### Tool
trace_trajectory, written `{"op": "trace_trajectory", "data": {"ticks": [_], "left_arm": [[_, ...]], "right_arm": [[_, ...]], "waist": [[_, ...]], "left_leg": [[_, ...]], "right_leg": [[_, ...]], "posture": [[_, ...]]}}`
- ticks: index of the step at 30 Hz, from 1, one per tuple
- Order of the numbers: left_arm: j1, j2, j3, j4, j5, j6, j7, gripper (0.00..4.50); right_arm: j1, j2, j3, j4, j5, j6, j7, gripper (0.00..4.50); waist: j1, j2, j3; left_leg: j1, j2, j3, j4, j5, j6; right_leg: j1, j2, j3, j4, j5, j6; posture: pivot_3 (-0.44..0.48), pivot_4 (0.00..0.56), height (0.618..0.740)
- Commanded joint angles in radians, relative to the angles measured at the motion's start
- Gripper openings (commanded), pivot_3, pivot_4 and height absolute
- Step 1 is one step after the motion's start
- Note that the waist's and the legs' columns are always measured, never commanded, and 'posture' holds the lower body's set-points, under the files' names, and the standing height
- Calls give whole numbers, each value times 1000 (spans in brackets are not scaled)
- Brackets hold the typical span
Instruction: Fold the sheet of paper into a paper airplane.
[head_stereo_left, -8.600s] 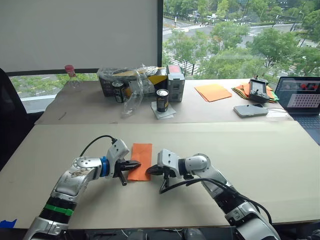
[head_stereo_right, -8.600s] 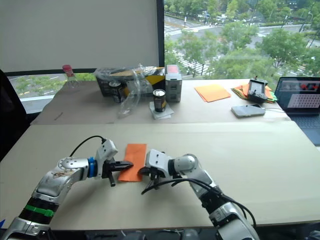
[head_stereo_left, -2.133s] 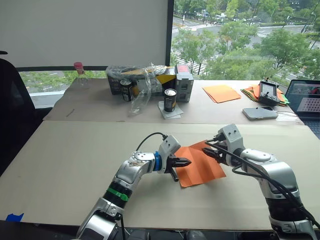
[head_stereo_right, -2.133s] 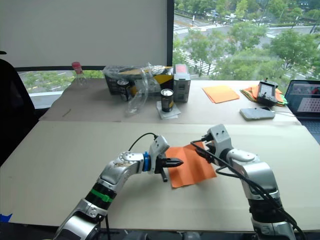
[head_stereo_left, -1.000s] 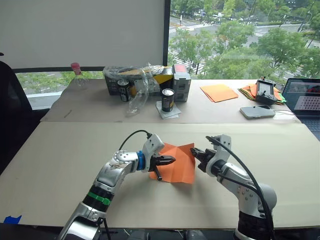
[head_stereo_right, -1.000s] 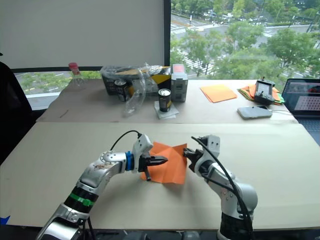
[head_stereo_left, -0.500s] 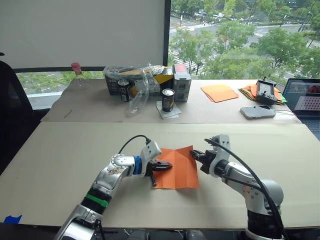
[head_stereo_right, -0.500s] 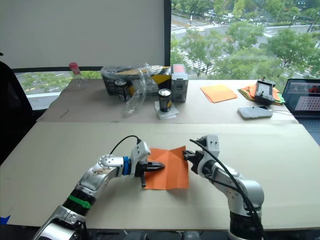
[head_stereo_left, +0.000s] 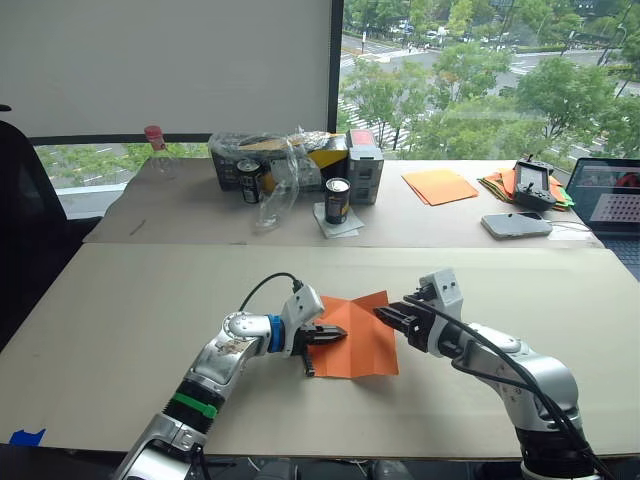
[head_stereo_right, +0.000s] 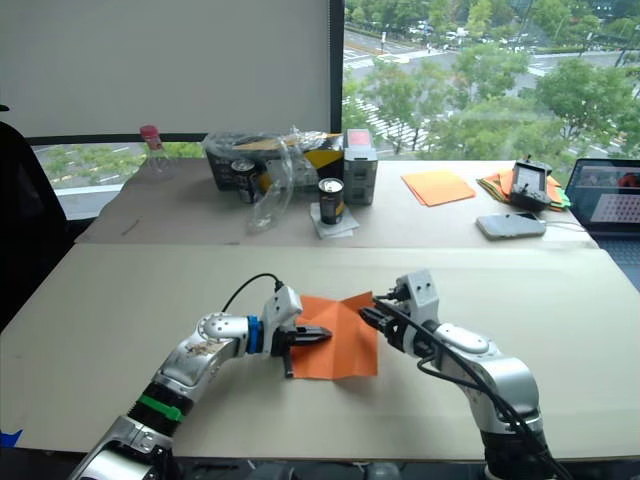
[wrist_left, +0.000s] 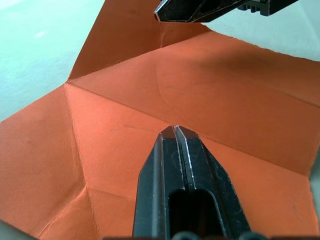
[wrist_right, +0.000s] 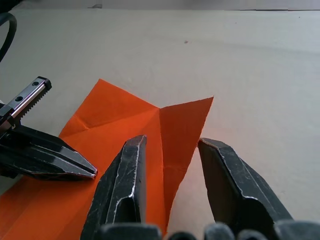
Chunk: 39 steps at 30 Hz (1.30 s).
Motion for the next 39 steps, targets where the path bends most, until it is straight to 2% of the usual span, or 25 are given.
{"op": "trace_trajectory", "data": {"ticks": [1, 4, 10, 17, 26, 39], "left_arm": [[-6, -9, -10, 30, 20, -11, 7, 0], [-11, -10, -6, 38, 20, -15, 9, 0], [-7, -6, -1, 34, 23, -17, 17, 0], [-17, -2, 8, 43, 19, -21, 21, 0], [-42, -13, 2, 52, 13, -17, 2, 0], [-87, -65, 72, 63, -19, 1, 54, 0]], "right_arm": [[-37, -38, 19, 18, -26, -66, 50, 1866], [-53, -69, 54, 36, -63, -102, 78, 1866], [-55, -110, 97, 13, -116, -156, 113, 44], [-36, -154, 160, -63, -178, -218, 146, 44], [-18, -252, 386, -59, -492, -455, 149, 44], [6, -226, 488, 21, -686, -502, 162, 44]], "waist": [[2, 0, 0], [2, 0, 0], [1, 0, 0], [0, 0, 0], [0, 0, 0], [0, 0, 0]], "left_leg": [[0, 0, 0, 0, 0, 0], [0, 0, 0, 0, 0, 0], [0, 0, 0, 0, 0, 0], [0, 0, 0, 0, 0, 0], [0, 0, 0, 0, 0, 0], [0, 0, 0, 0, 0, 0]], "right_leg": [[0, 0, 0, 0, 0, 0], [0, 0, 0, 0, 0, 0], [0, 0, 0, -1, 0, 0], [0, 0, 0, -1, 0, 0], [0, 0, 0, -1, 0, 0], [0, 0, 0, -1, 0, 0]], "posture": [[0, 150, 670], [0, 150, 670], [0, 150, 670], [0, 150, 670], [0, 150, 670], [0, 150, 670]]}}
